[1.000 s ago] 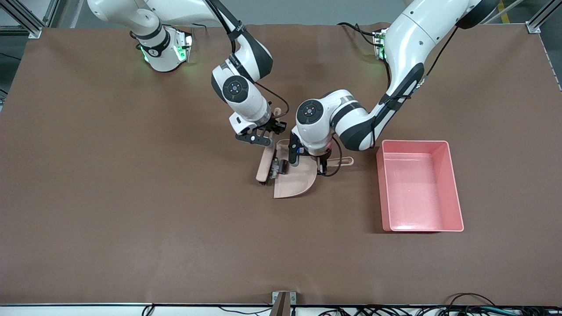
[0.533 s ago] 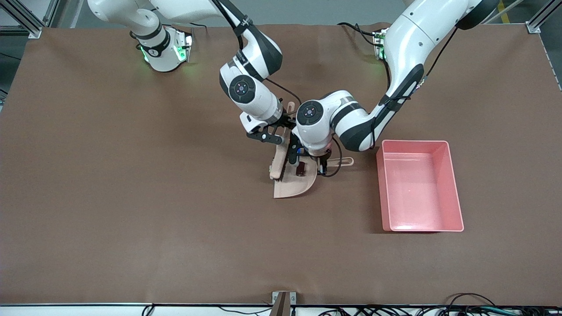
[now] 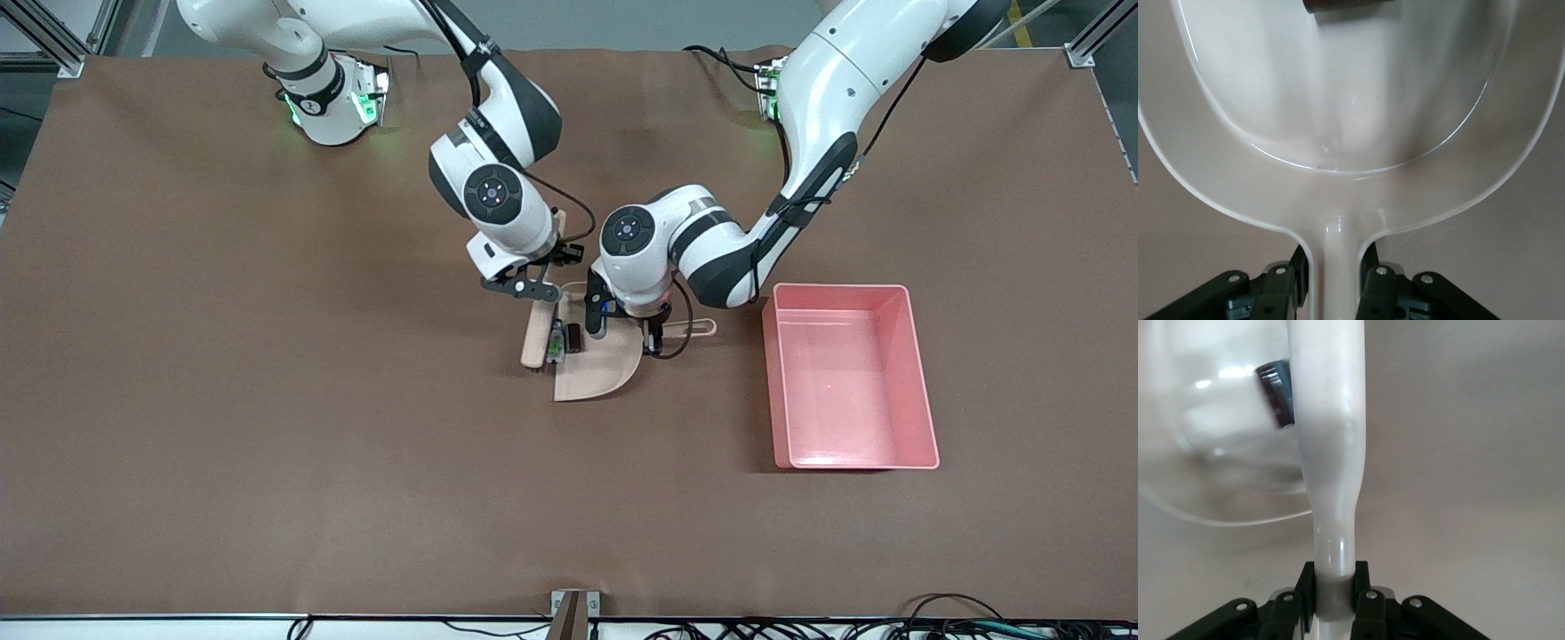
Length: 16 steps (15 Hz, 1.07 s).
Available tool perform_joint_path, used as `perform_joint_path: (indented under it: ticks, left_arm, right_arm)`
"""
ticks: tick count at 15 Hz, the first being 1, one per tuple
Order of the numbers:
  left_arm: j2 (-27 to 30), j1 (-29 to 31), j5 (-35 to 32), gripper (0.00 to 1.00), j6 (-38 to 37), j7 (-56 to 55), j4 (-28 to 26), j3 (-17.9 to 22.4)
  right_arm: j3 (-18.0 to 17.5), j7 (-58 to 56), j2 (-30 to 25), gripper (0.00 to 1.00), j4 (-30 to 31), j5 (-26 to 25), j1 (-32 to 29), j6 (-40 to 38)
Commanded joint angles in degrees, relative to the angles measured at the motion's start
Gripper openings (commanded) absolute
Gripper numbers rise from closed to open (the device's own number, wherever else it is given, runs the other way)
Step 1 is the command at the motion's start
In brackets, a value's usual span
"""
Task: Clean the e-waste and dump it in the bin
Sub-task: 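Sweep the green switch into the dustpan with the right gripper's brush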
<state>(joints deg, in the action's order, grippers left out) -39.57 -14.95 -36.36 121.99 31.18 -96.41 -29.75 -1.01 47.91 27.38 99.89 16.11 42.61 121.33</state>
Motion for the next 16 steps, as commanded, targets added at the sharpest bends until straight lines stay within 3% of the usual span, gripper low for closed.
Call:
perform_joint_path:
  ticks: [1,2,7,12,14,16]
  left_arm:
    - [-1.3,-0.52,-0.91,0.01,0.09,-1.56,1.23,-0.22]
    - [-1.22,-0.52,-0.91,0.01,0.09,-1.56,1.14,-0.22]
    - [-1.39,-0.52,-1.0,0.01,0.09,-1.65,1.14,-0.22]
    - [-1.39,-0.35,-1.09,0.01,0.09,-1.56,1.14,-0.22]
    - [-1.3,-0.08,-1.09,0.01,0.09,-1.56,1.14,-0.22]
    - [-1.22,0.18,-1.09,0.01,0.09,-1.56,1.14,-0.22]
  right_arm:
    - [-0.4,-1.23,-0.93,0.0,2.41,-5.01,-1.04,-0.92]
    - [-0.4,-2.98,-0.76,0.0,2.76,-7.04,-1.04,-1.53]
    - [-0.48,-4.76,0.91,0.01,3.3,-7.94,0.28,-0.49]
    - [-1.54,-5.28,5.65,0.02,2.33,-7.41,3.44,11.62]
    - [-2.58,-6.95,6.89,0.05,-0.12,-5.4,3.54,12.26]
    - [-4.35,-7.04,6.81,0.05,-1.88,0.82,3.36,12.0]
